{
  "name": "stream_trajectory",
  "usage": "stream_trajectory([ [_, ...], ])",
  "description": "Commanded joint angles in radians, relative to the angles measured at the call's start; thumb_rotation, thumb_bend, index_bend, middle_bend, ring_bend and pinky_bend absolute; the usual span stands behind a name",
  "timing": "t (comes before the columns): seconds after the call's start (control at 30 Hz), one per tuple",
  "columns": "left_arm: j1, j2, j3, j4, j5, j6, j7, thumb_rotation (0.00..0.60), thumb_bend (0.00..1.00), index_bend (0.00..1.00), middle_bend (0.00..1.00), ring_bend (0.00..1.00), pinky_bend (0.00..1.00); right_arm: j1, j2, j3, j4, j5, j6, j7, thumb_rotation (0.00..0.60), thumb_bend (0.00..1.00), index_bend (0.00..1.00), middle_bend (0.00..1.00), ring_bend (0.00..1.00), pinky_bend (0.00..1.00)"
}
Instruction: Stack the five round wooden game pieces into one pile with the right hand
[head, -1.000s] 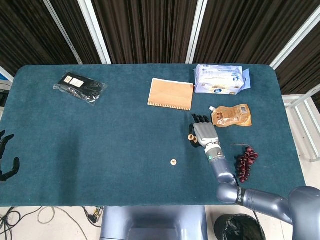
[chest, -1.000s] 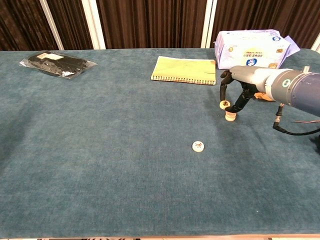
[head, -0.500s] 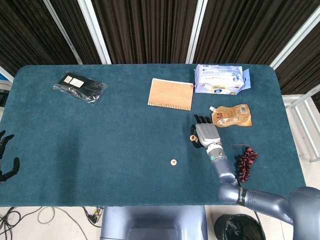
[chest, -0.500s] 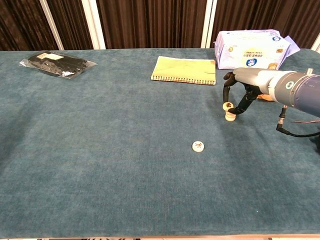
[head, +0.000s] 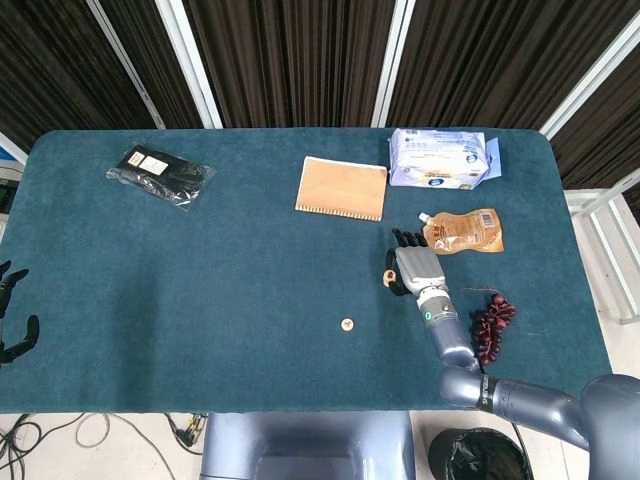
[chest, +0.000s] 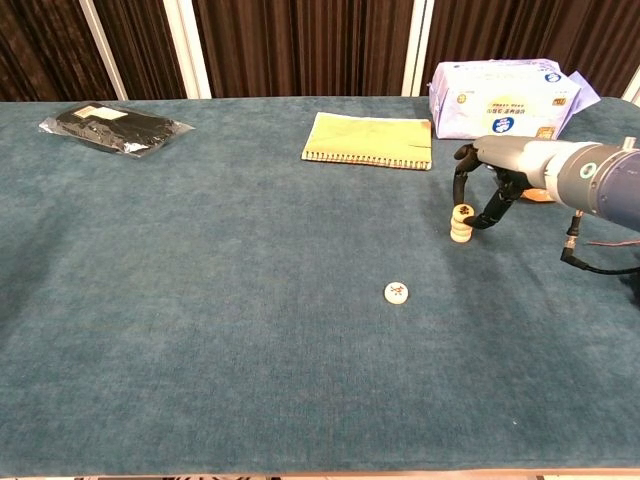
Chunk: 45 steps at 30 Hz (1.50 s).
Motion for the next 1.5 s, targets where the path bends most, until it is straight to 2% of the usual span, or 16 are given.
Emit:
stream_trajectory([
  [0.03, 0.000, 0.000, 0.000, 0.000, 0.000, 0.000, 0.000, 0.600, 0.48, 0.14, 0.00, 0.00, 0.00, -0.001, 0.001, -0.001, 0.000, 0.000, -0.001, 0.001, 0.600, 0.42, 0.53, 0.00, 0.00, 0.00],
  [0.37, 0.000, 0.000, 0.001, 0.000, 0.001, 0.000, 0.001, 0.600, 0.48, 0.14, 0.00, 0.00, 0.00, -0.002, 0.001, -0.004, -0.003, -0.003, -0.002, 0.004, 0.600, 0.42, 0.53, 0.00, 0.00, 0.00],
  [1.33, 0.000, 0.000, 0.000, -0.001, -0.001, -0.002, 0.001, 0.600, 0.48, 0.14, 0.00, 0.00, 0.00, 0.001, 0.002, -0.007, -0.003, -0.003, -0.006, 0.002, 0.600, 0.42, 0.44, 0.00, 0.00, 0.00],
  [1.5, 0.000, 0.000, 0.001, 0.000, -0.001, -0.002, 0.002, 0.600, 0.48, 0.14, 0.00, 0.00, 0.00, -0.009, 0.041, 0.006, -0.080, -0.049, 0.035, 0.016, 0.600, 0.42, 0.40, 0.00, 0.00, 0.00],
])
